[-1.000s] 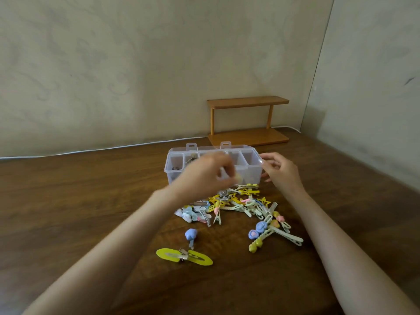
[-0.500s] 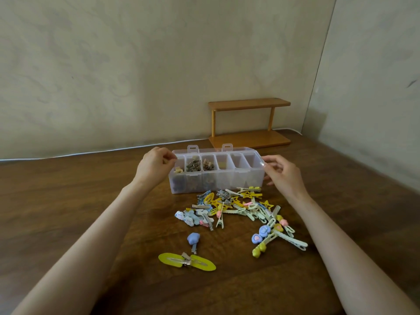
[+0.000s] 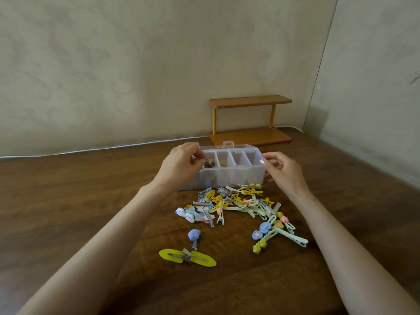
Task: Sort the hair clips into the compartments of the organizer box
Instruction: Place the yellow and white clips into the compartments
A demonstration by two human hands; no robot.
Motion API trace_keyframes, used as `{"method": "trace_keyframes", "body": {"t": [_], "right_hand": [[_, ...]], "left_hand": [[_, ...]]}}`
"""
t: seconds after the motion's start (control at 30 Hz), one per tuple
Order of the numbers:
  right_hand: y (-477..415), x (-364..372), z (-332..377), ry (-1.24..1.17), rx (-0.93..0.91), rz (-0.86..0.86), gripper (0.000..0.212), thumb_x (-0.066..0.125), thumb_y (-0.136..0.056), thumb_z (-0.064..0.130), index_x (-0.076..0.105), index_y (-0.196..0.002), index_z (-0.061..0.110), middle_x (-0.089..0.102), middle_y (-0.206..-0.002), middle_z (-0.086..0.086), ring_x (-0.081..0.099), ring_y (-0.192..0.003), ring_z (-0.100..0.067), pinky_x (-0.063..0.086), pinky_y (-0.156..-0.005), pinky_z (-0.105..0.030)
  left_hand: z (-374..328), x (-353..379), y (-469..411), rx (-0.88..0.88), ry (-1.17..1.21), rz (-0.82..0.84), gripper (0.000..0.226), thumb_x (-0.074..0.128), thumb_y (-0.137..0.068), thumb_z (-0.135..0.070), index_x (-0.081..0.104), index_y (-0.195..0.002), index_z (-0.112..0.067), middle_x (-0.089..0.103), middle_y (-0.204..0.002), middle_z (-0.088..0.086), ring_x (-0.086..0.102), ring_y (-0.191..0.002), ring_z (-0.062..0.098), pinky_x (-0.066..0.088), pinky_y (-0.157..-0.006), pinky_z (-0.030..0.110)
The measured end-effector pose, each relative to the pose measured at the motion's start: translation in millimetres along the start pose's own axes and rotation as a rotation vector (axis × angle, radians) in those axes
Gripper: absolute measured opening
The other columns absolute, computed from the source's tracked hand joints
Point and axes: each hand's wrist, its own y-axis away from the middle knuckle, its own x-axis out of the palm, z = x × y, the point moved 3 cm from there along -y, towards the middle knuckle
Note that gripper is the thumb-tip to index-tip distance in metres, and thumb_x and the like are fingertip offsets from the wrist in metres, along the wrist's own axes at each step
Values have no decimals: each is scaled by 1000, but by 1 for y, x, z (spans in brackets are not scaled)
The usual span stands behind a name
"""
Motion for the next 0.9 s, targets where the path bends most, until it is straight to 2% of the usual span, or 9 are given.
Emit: {"method": "trace_keyframes", "body": {"t": [0.1,0.27,0.33,0.47,0.63,0.73,0.77,0.83,0.9], "right_hand": [[1,0,3,29,-13,4,31,60,-90,28,61,-119,17,64,-110,-4,63,-92,-17,57,-73,-36],[4,-2,13,67,-68,-95,29,62,-89,25,63,-116,17,57,-110,3,55,-84,-5,47,-68,-21],[4,-2,16,72,-85,-103,29,63,-88,23,63,-116,17,57,-111,3,56,-86,-8,46,-69,-20],[5,-3,20,120,-144,-131,28,67,-84,19,64,-112,19,57,-109,2,57,-87,-13,48,-74,-26],[6,-9,25,139,-203,-210,16,67,-83,13,66,-98,19,61,-94,0,55,-77,-12,46,-67,-23],[11,-9,32,98,-214,-78,1,66,-85,17,66,-85,16,63,-73,6,57,-66,-5,44,-62,-22],[13,-7,35,145,-217,11,4,66,-86,20,68,-83,16,59,-64,11,56,-57,-3,42,-59,-20],[17,1,38,388,-247,183,10,65,-88,27,71,-89,20,53,-55,18,54,-48,4,34,-55,-14],[19,8,39,631,-286,256,15,60,-91,29,71,-101,26,63,-67,15,51,-51,3,32,-58,-14]], "left_hand": [[-9,8,3,60,30,50,7,59,-87,-12,64,-92,-13,61,-94,-2,54,-81,11,45,-69,19],[-13,17,8,57,22,180,11,56,-88,-13,60,-93,-21,58,-94,-9,54,-83,6,47,-70,17],[-14,20,9,54,0,241,11,56,-89,-13,60,-94,-22,60,-96,-6,56,-85,7,50,-74,21],[-19,26,13,67,-91,357,13,57,-89,-17,62,-101,-16,66,-100,-3,59,-88,8,53,-80,27],[-22,37,18,110,-139,428,15,59,-88,-20,61,-103,-17,67,-102,-4,62,-93,8,54,-80,28],[-22,40,19,126,-146,435,17,58,-89,-23,60,-104,-17,66,-105,-2,61,-94,8,54,-82,31],[-23,40,19,125,-149,431,17,57,-90,-23,59,-105,-17,66,-106,-2,61,-94,9,54,-82,31],[-24,40,19,120,-145,417,17,55,-91,-22,60,-106,-16,65,-107,-2,61,-93,10,54,-81,30],[-25,38,19,125,-131,392,16,53,-92,-21,60,-105,-15,65,-108,-1,62,-92,9,54,-80,28]]}}
